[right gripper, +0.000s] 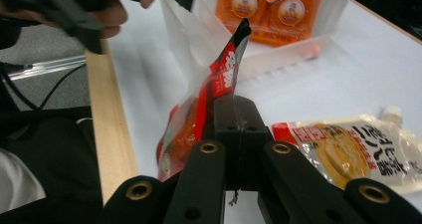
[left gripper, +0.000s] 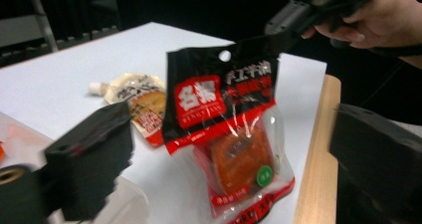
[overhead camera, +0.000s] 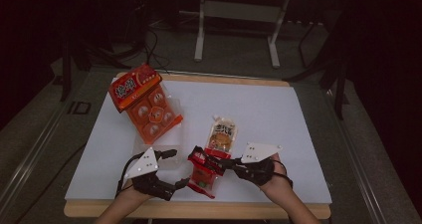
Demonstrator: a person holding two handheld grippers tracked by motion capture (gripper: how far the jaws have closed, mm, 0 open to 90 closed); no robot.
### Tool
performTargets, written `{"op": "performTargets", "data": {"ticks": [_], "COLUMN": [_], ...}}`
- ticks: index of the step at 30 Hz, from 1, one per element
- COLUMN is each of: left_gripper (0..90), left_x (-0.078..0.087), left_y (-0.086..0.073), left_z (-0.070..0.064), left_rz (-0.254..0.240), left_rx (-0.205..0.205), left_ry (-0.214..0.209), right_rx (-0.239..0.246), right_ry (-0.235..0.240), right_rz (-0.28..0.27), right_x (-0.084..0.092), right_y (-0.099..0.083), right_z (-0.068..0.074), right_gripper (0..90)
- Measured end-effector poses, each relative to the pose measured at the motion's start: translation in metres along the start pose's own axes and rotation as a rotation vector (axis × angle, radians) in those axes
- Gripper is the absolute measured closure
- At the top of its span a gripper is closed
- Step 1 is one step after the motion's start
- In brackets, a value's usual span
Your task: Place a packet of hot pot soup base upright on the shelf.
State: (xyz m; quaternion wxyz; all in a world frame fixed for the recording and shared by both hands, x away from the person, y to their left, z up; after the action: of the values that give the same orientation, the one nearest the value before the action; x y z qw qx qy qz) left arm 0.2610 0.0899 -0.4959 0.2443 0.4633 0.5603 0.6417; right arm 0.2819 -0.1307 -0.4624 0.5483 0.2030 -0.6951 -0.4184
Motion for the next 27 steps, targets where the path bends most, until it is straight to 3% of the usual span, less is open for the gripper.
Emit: {"op": "performTargets", "data": {"ticks": [3,8,9,11,13,17,22,27], "left_gripper": [14.6,17.1,23.3,25.9,32.6,42.3,58.3,72.9], "left_x": [-0.001,-0.003,-0.004,-0.008,-0.011,-0.017,-0.022,-0.023], "left_y": [0.004,0.010,0.011,0.011,0.010,0.011,0.014,0.015], "left_z": [-0.001,0.003,0.003,0.004,0.004,0.003,0.004,0.010], "left_rz": [-0.004,0.005,0.007,0.028,0.048,0.056,0.068,0.078], "left_rx": [-0.028,-0.034,-0.032,-0.038,-0.058,-0.049,-0.060,-0.026], "left_ry": [-0.005,-0.027,-0.038,-0.056,-0.057,-0.096,-0.094,-0.116], "right_rx": [0.037,0.070,0.075,0.084,0.084,0.075,0.065,0.049], "right_ry": [0.005,0.005,0.010,0.012,0.022,0.033,0.034,0.033], "right_rz": [-0.011,-0.016,-0.020,-0.020,-0.027,-0.029,-0.033,-0.037], "right_x": [0.003,0.004,0.005,0.006,0.007,0.008,0.009,0.011], "right_y": [0.004,0.008,0.009,0.009,0.010,0.009,0.007,0.005], "right_z": [0.008,0.015,0.016,0.017,0.018,0.017,0.015,0.013], "right_gripper": [90.0,90.0,90.0,90.0,90.0,90.0,90.0,90.0]}}
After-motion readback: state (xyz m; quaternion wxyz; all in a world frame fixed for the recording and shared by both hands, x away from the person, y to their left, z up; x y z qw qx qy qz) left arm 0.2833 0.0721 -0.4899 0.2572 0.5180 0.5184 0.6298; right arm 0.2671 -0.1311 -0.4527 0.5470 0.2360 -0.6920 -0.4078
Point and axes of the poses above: each handheld gripper's, and its own axes: x roughly backward along the jaws, y roughly out of its top, z roughly to its left, the point moved 6 cm from there along -x, roughly forward along the jaws, and after that the axes turned 2 degrees about z, right-handed, at the moved point
